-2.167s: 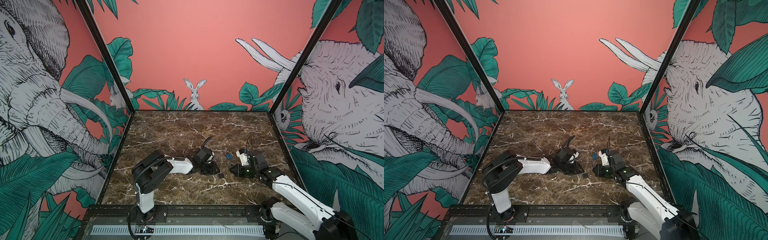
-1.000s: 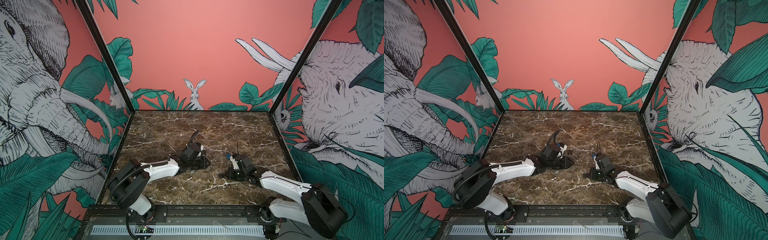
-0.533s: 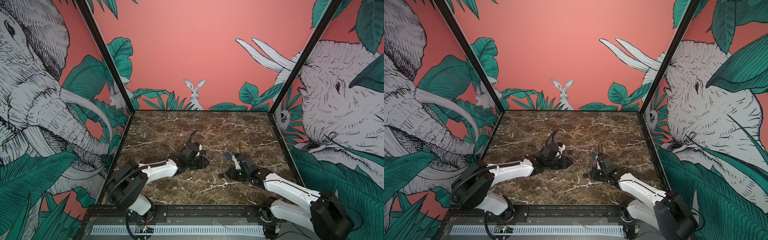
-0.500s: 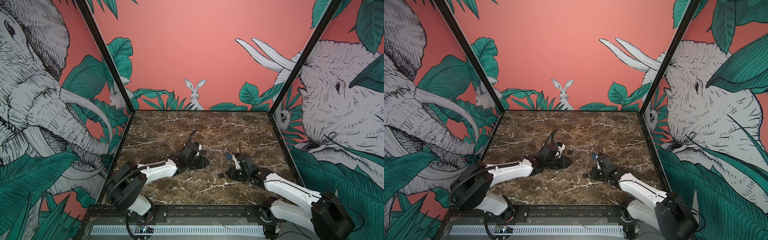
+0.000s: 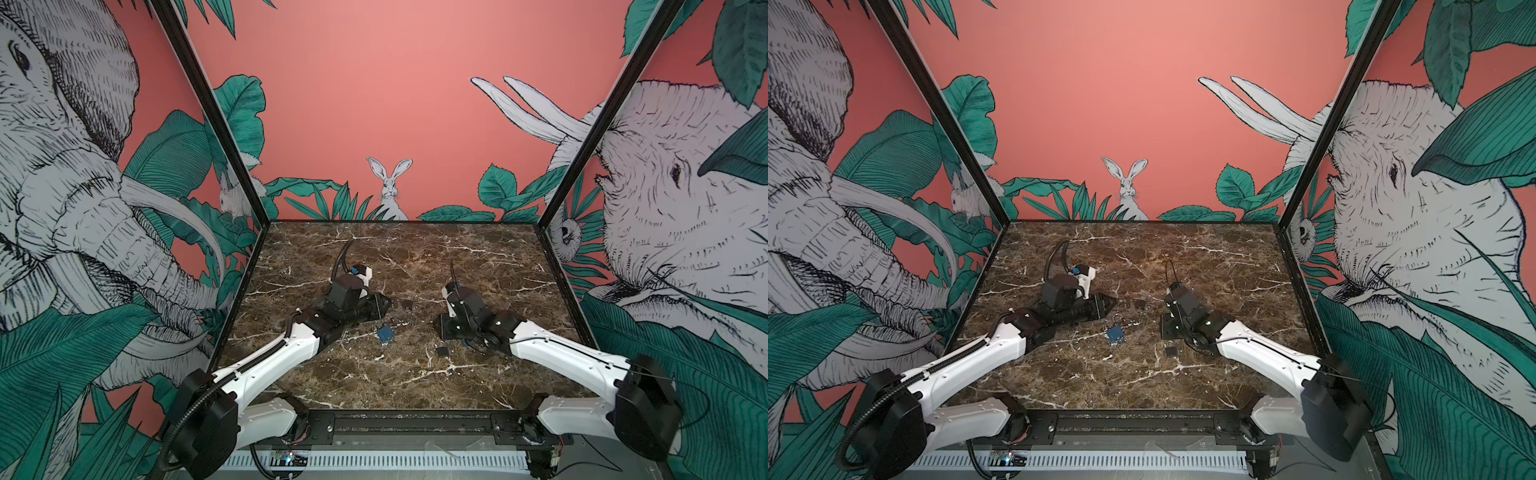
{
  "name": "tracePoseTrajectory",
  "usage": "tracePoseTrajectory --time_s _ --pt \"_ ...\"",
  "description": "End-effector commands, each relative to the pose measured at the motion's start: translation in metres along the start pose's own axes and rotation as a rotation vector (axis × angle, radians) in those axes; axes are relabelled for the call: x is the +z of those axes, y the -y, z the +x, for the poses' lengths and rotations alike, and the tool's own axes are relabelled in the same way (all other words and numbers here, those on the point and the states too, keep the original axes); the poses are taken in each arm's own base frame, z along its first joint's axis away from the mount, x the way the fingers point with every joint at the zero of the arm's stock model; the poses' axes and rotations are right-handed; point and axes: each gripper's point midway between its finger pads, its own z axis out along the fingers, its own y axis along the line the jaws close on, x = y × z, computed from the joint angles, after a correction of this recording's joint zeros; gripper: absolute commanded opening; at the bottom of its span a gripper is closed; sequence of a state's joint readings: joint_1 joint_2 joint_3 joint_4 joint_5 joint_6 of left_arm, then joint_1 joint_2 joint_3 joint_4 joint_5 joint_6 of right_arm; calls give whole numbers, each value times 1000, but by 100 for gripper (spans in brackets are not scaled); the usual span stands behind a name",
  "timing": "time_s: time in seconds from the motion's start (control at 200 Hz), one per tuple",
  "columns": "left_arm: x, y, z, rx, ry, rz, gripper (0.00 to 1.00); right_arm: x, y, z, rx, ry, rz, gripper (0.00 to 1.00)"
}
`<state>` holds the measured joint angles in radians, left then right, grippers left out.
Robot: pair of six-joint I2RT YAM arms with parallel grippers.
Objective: Lock with the key
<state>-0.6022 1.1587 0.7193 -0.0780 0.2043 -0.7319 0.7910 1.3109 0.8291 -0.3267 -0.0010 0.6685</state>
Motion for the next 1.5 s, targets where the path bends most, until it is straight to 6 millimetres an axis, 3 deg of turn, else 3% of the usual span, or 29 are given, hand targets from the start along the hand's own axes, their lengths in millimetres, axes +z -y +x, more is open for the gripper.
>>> tracePoseTrajectory --time_s 0.0,0.195,0.22,0.375,0.5,0.6,0.81,0.83,0.955,1.495 --pt "-14 -29 0 -28 7 -54 34 9 -12 -24 -58 53 72 39" --pt "-33 -48 -27 -59 103 -53 36 39 -22 -46 -20 81 160 57" --pt "-35 -50 -28 -59 111 -58 36 50 -19 -44 -11 68 179 58" --pt "-41 -60 -32 -79 125 -58 37 80 -22 -52 25 55 227 56" --pt "-41 -70 -31 -101 116 -59 37 99 -24 -55 42 49 249 47" --pt "-38 -72 -30 -113 103 -45 36 113 -25 -54 75 49 241 46" --pt "-34 -77 -28 -127 98 -28 36 129 -15 -46 98 25 302 48" --pt "-34 -77 -28 -129 100 -26 36 128 -21 -55 104 41 292 48" --pt "-33 -78 -27 -136 95 -15 36 136 -17 -53 108 30 324 48" --pt "-36 -80 -24 -139 90 -1 36 152 -1 -50 69 -11 428 37"
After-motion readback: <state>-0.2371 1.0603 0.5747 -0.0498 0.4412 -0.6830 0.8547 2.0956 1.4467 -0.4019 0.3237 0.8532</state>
